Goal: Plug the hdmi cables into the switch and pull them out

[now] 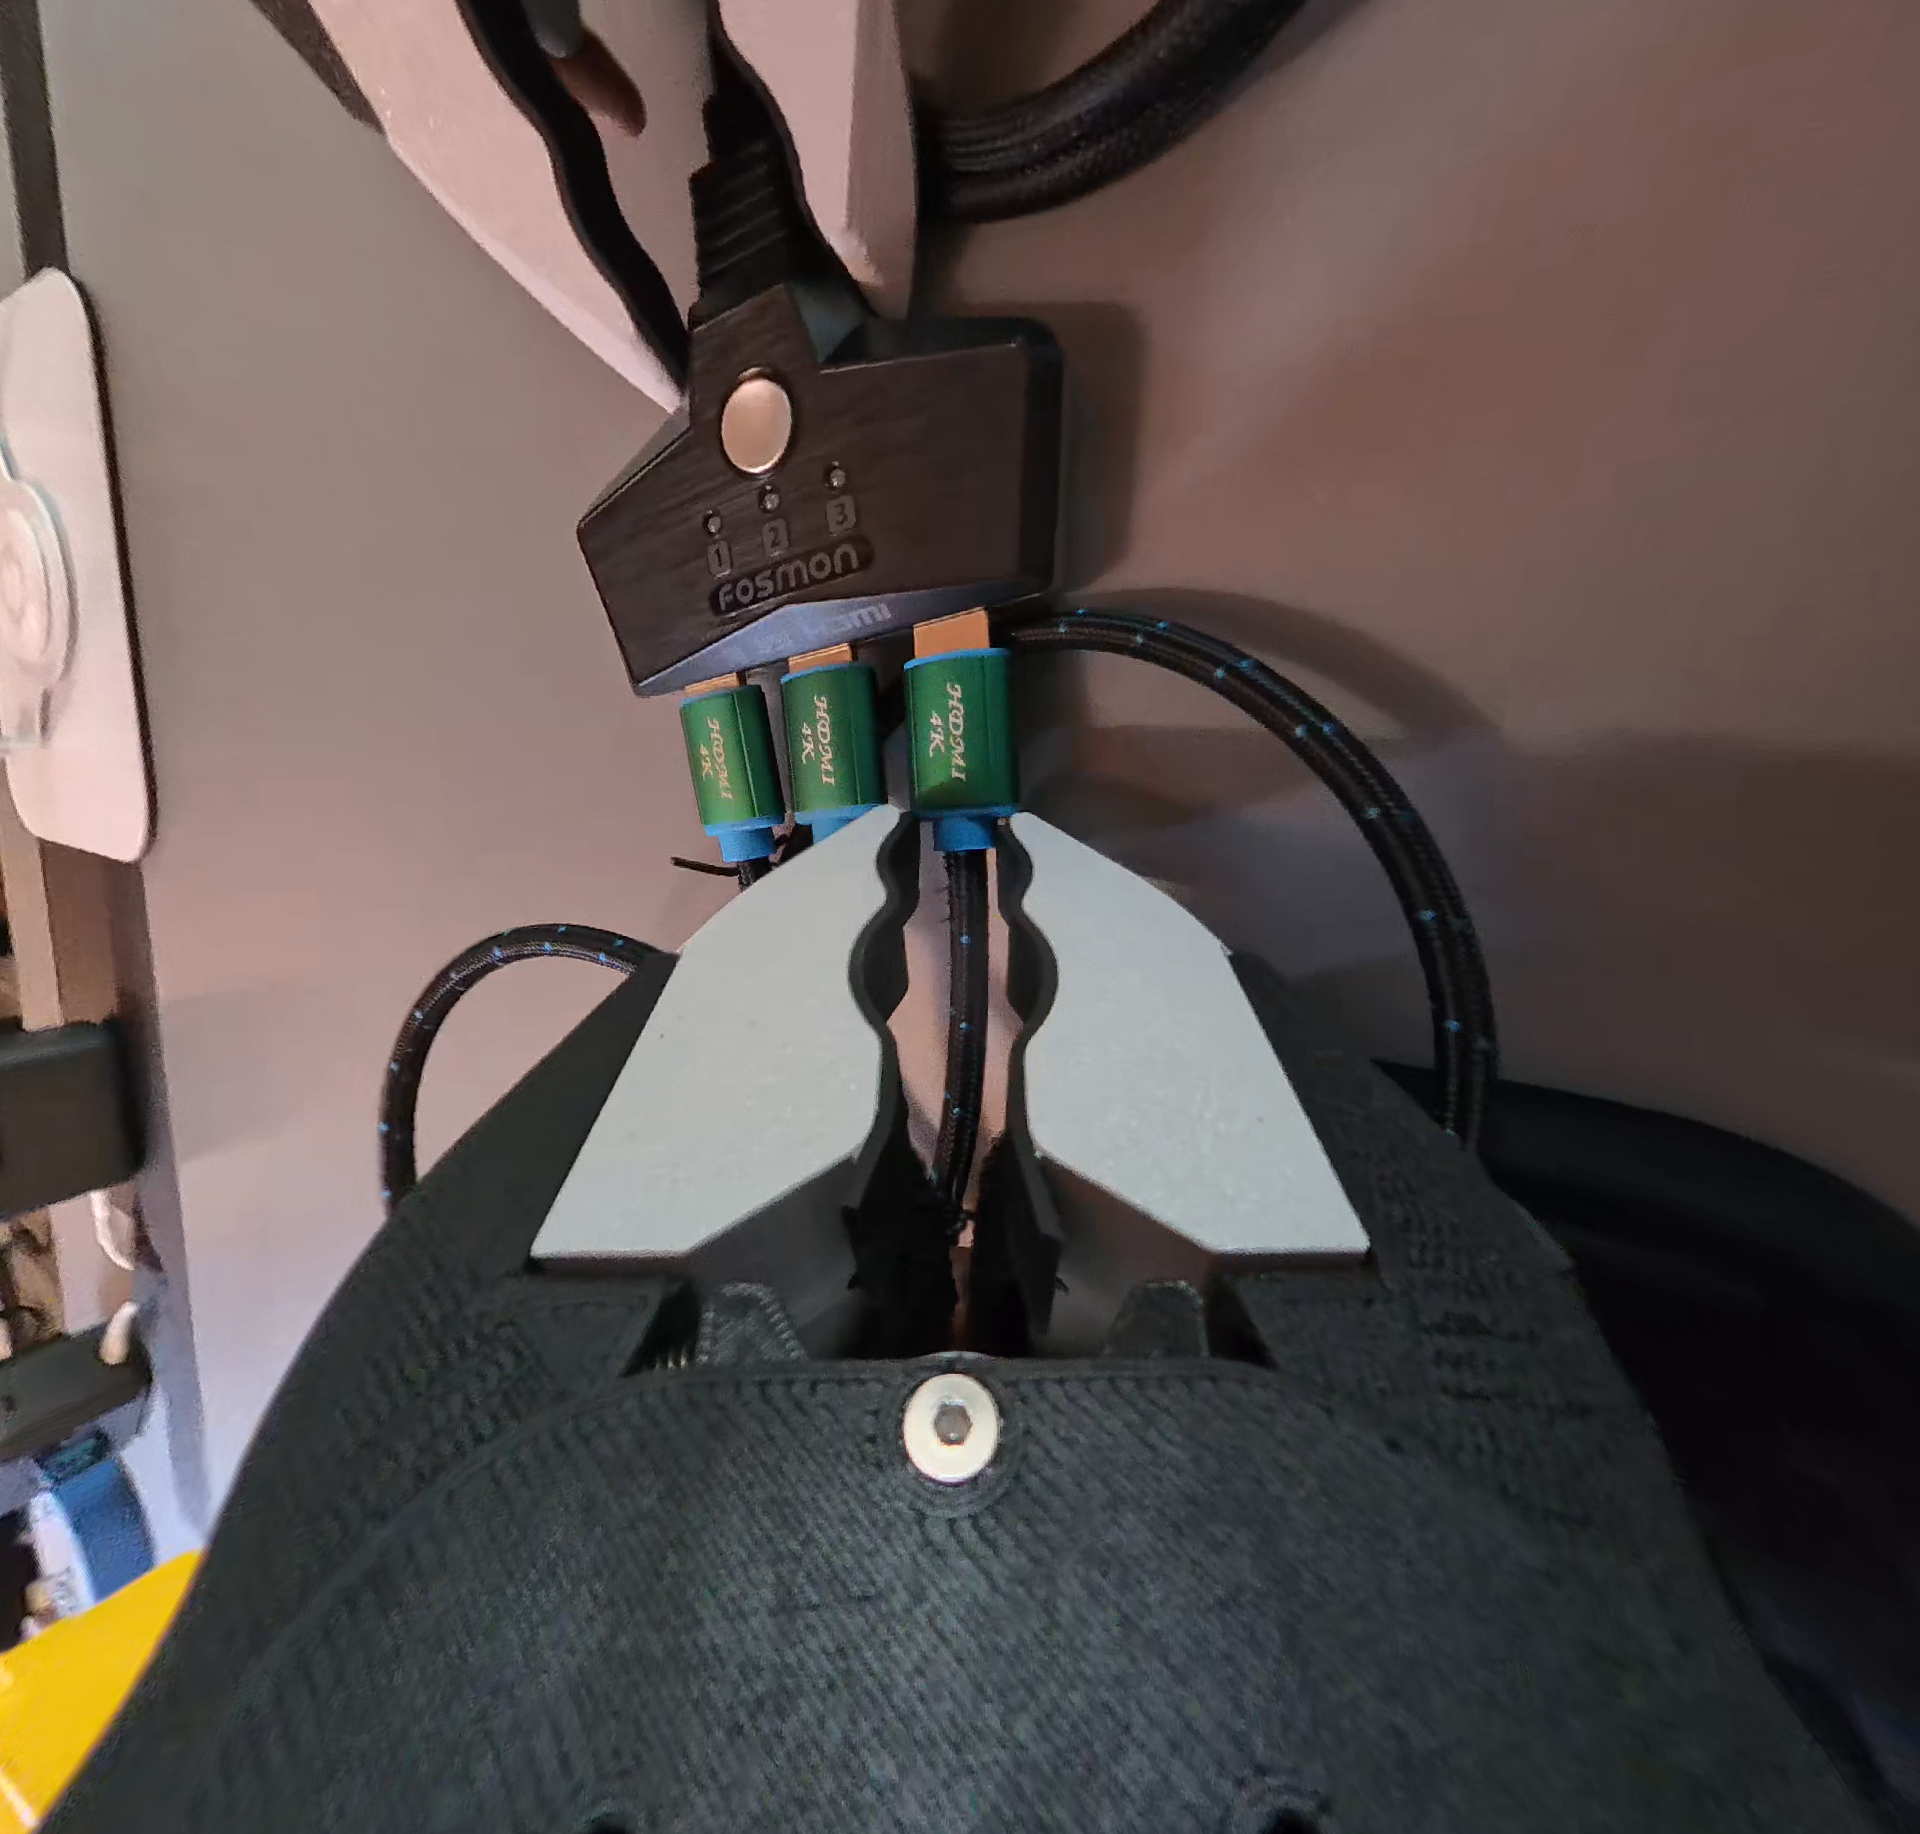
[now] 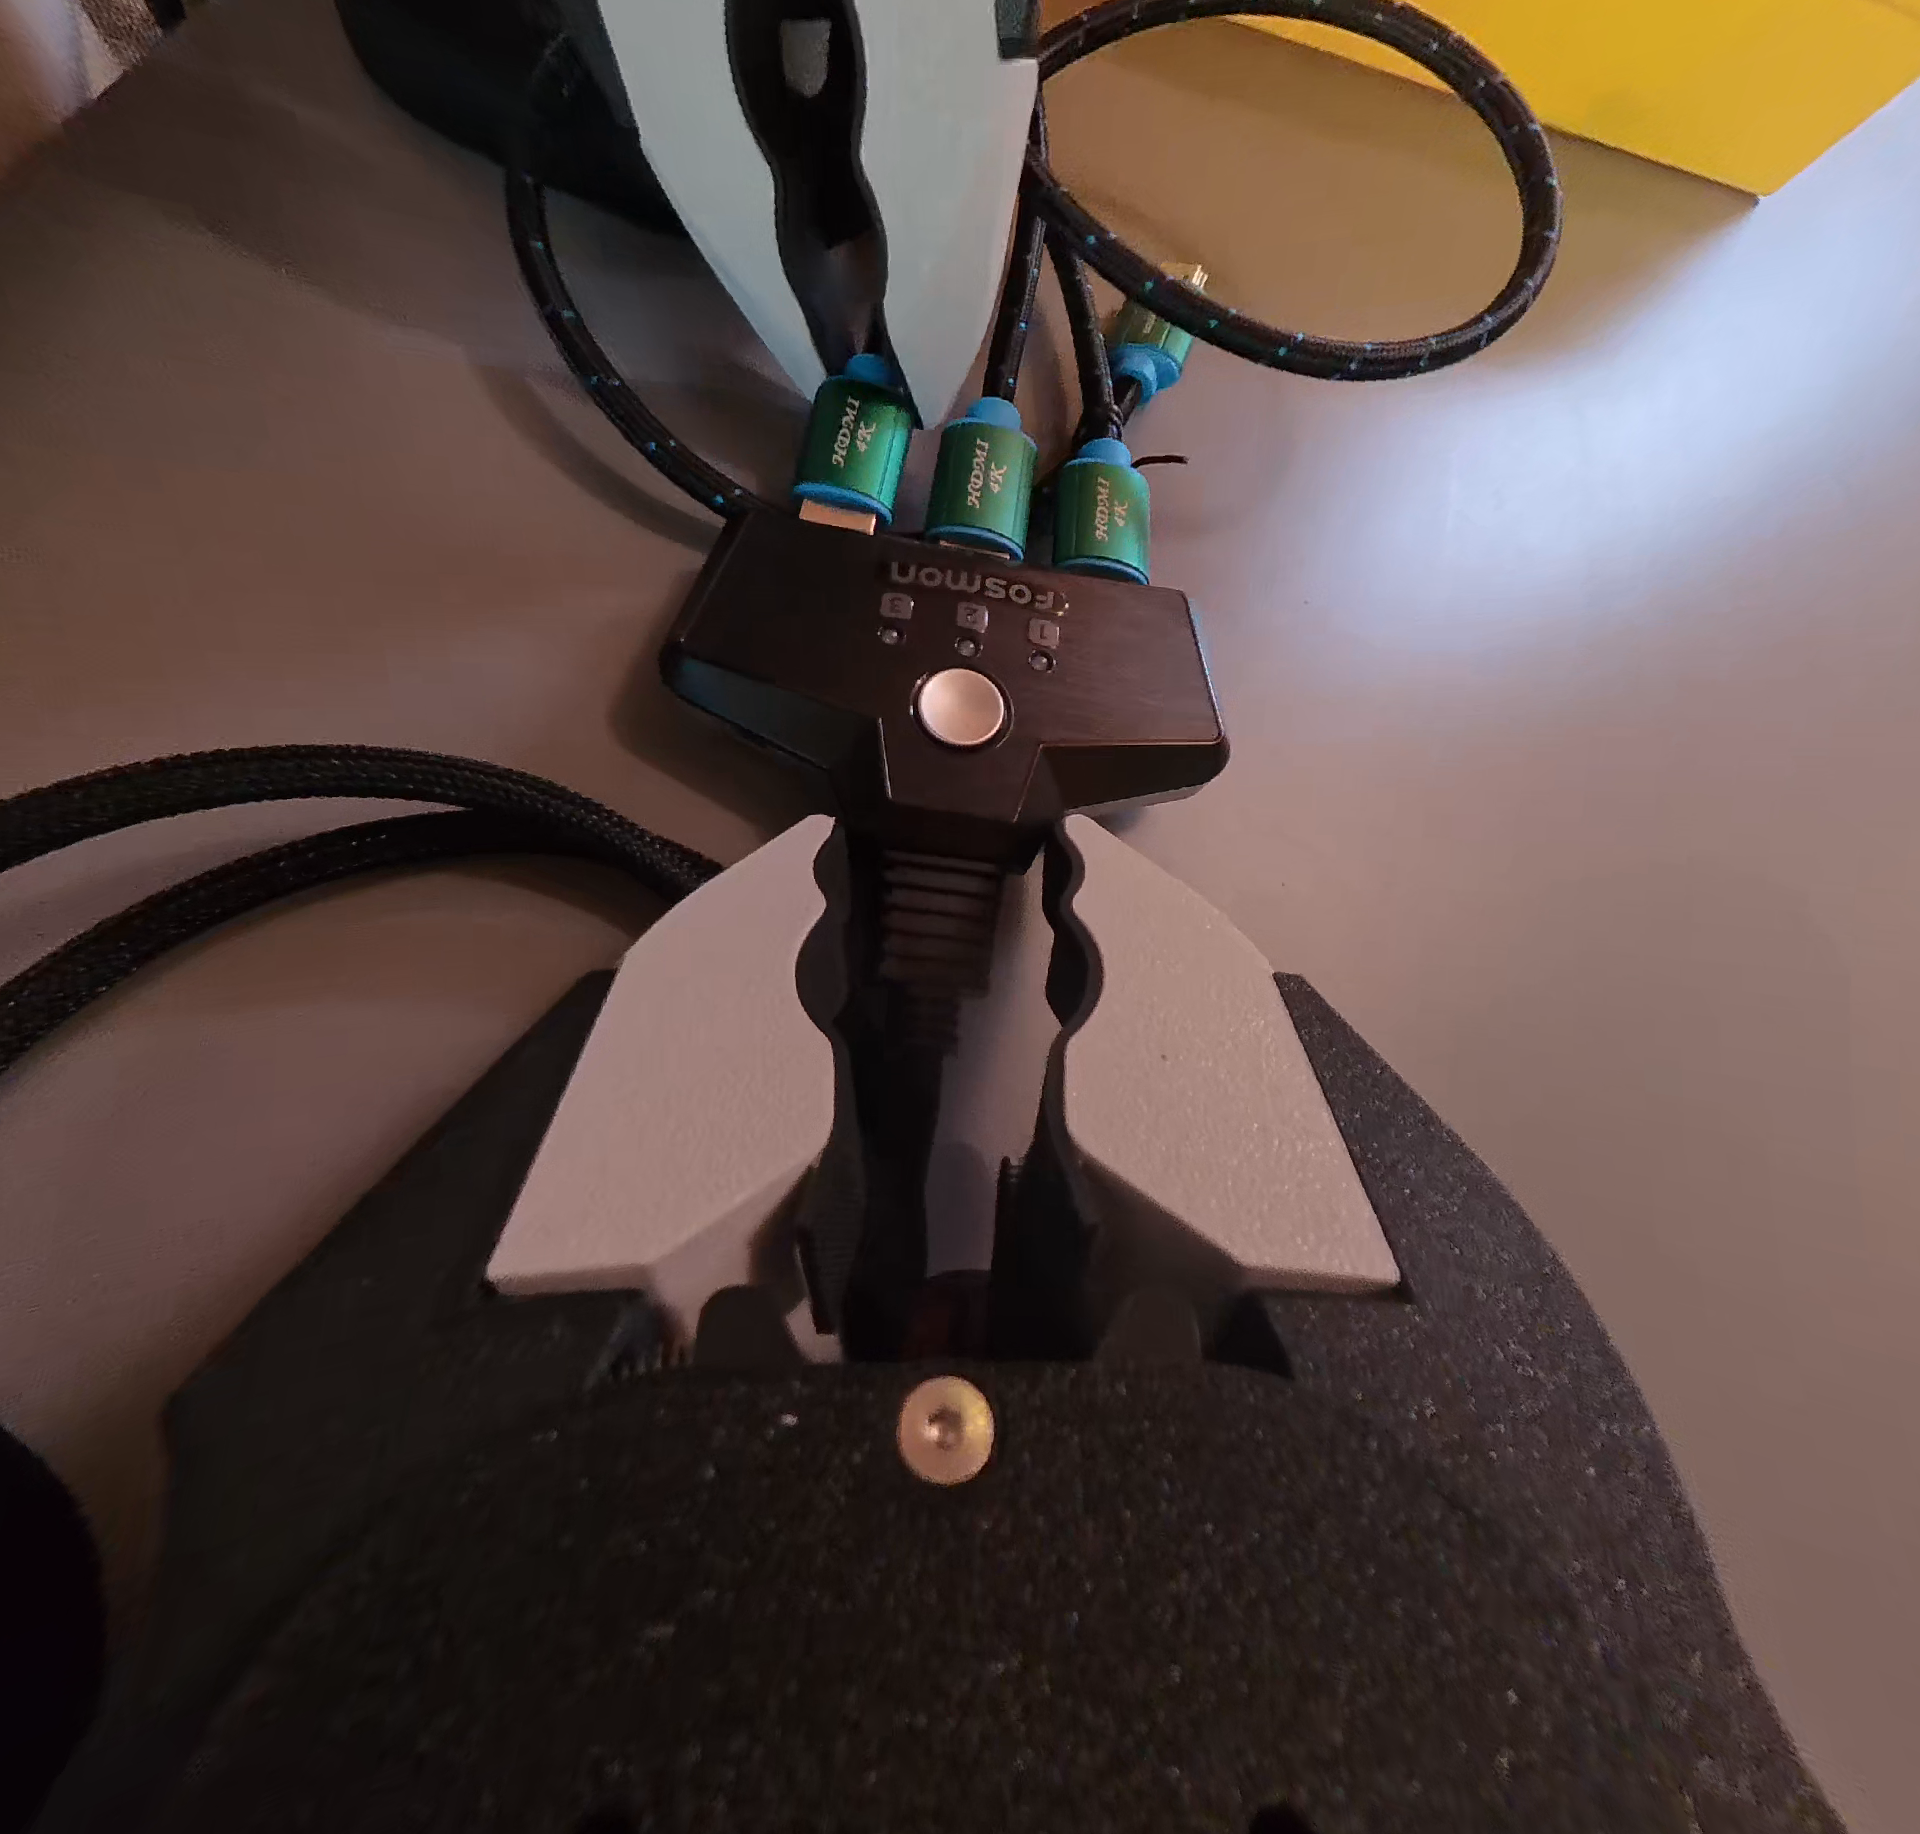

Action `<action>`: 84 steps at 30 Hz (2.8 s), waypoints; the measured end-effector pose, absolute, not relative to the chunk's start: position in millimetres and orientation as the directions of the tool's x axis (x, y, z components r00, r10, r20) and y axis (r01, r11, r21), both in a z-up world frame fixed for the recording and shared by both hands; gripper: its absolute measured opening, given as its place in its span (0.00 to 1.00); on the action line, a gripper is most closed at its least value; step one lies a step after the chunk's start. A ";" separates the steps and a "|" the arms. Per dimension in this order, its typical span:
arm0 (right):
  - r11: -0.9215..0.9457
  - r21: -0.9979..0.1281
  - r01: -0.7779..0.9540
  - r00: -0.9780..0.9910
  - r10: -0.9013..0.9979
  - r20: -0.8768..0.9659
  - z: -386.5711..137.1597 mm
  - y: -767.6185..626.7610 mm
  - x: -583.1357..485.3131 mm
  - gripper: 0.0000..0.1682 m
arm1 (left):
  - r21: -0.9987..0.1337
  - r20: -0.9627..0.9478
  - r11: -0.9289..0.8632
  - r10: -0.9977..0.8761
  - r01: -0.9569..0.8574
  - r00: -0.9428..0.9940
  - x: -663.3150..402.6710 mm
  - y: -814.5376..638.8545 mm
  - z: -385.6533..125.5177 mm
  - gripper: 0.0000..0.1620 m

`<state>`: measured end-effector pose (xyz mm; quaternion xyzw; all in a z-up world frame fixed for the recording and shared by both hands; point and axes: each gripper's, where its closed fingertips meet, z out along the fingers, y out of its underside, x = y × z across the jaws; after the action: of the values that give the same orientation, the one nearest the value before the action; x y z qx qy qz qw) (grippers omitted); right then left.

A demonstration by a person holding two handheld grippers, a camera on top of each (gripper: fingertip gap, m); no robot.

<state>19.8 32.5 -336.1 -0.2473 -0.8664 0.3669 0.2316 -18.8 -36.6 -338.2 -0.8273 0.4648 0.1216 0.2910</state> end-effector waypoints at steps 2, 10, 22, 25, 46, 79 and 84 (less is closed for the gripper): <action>0.593 -0.752 0.288 -0.761 0.619 0.196 -336.4 33.3 18.9 0.21 | -0.404 -0.434 -0.441 -0.679 -0.801 0.592 -17.5 -35.6 -338.1 0.08; 0.518 -0.772 0.367 -0.695 0.705 0.142 -332.8 34.0 11.3 0.21 | -0.475 -0.425 -0.561 -0.528 -0.677 0.735 -17.1 -32.7 -330.9 0.07; 0.583 -0.717 0.382 -0.689 0.697 0.200 -334.1 41.3 14.8 0.22 | -0.419 -0.547 -0.503 -0.525 -0.756 0.652 -25.1 -26.6 -326.6 0.13; 0.559 -0.749 0.355 -0.676 0.707 0.207 -325.2 41.8 13.8 0.22 | -0.505 -0.591 -0.479 -0.415 -0.718 0.692 -32.0 -26.4 -298.9 0.25; 0.648 -0.759 0.059 -0.273 0.742 0.612 -202.0 73.7 7.1 0.21 | -0.784 -0.425 0.165 0.560 -0.599 0.711 -115.3 -151.1 -72.8 0.20; 0.747 -0.654 0.116 0.587 0.480 0.652 37.4 282.2 156.5 0.20 | -0.849 -0.502 0.073 0.192 -0.523 0.843 -66.0 -68.1 -184.6 0.19; 0.776 -0.630 0.031 0.743 0.404 0.534 16.7 323.3 196.0 0.20 | -0.817 -0.558 0.051 0.178 -0.574 0.810 -61.3 -62.8 -191.8 0.19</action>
<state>196.0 323.3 16.7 -0.3176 -0.3423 0.1063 0.8779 -61.3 -62.8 -191.8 -0.6355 0.1558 0.2658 0.7080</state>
